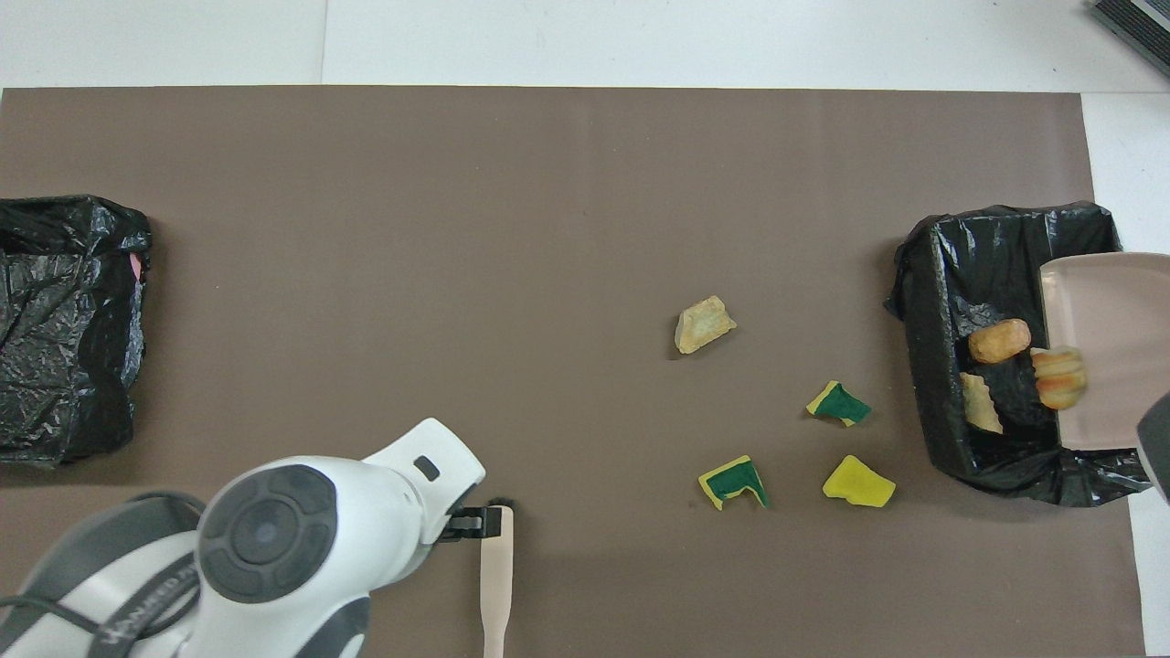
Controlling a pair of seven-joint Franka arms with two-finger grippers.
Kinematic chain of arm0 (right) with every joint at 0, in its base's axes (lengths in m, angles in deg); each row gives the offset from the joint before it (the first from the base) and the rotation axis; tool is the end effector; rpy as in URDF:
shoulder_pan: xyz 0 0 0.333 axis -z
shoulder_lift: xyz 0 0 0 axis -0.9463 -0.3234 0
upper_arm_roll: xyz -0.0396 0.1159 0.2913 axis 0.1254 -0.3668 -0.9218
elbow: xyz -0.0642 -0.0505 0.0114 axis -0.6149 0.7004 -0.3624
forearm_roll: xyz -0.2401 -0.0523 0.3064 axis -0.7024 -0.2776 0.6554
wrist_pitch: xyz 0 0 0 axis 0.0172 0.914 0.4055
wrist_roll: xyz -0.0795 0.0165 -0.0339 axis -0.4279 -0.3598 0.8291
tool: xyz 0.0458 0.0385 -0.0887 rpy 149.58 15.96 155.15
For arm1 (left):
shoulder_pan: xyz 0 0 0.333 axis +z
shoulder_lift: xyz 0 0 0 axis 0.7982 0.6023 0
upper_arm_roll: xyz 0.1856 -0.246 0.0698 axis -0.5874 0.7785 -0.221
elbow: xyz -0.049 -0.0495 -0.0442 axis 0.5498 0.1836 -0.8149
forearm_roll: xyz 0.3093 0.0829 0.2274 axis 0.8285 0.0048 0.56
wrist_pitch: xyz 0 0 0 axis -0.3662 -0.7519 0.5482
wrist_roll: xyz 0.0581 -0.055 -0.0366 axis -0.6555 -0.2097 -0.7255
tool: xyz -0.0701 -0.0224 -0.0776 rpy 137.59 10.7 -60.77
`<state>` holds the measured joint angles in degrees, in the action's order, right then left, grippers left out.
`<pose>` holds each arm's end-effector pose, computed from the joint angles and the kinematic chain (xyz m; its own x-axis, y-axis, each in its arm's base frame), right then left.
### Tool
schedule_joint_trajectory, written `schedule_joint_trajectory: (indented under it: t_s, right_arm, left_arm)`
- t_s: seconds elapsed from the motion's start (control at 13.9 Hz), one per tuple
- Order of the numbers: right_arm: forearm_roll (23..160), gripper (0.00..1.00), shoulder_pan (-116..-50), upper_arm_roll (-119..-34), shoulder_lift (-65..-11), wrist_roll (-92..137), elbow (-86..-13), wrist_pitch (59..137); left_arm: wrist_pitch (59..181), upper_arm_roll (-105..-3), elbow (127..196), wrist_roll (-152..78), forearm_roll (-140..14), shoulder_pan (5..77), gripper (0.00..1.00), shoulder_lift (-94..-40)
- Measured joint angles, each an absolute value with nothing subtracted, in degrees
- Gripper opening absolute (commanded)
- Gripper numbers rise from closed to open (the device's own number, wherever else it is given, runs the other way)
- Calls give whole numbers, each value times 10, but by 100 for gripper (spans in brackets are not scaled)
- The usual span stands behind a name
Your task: Sweep and dump trash in bin
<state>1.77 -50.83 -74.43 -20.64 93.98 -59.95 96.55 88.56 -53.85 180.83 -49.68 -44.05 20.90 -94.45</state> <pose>0.5319 -0.1940 0.5137 0.0005 0.5843 -0.8115 0.9996 0.0213 0.0160 0.3666 -0.2668 0.4857 0.9910 -0.0832 -0.1051 -0.0799 -0.9962 0.0357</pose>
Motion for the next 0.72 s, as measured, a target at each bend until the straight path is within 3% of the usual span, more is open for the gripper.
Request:
schedule_joint_trajectory:
  t_s: [0.43, 0.72]
  right_arm:
    - [-21, 0, -513, -751, -191, 939, -595, 1006]
    - [111, 0, -513, -761, -190, 939, -574, 980]
  left_arm:
    - [763, -540, 1639, -355, -405, 332, 100, -913]
    - [694, -540, 1528, -299, -402, 394, 100, -879]
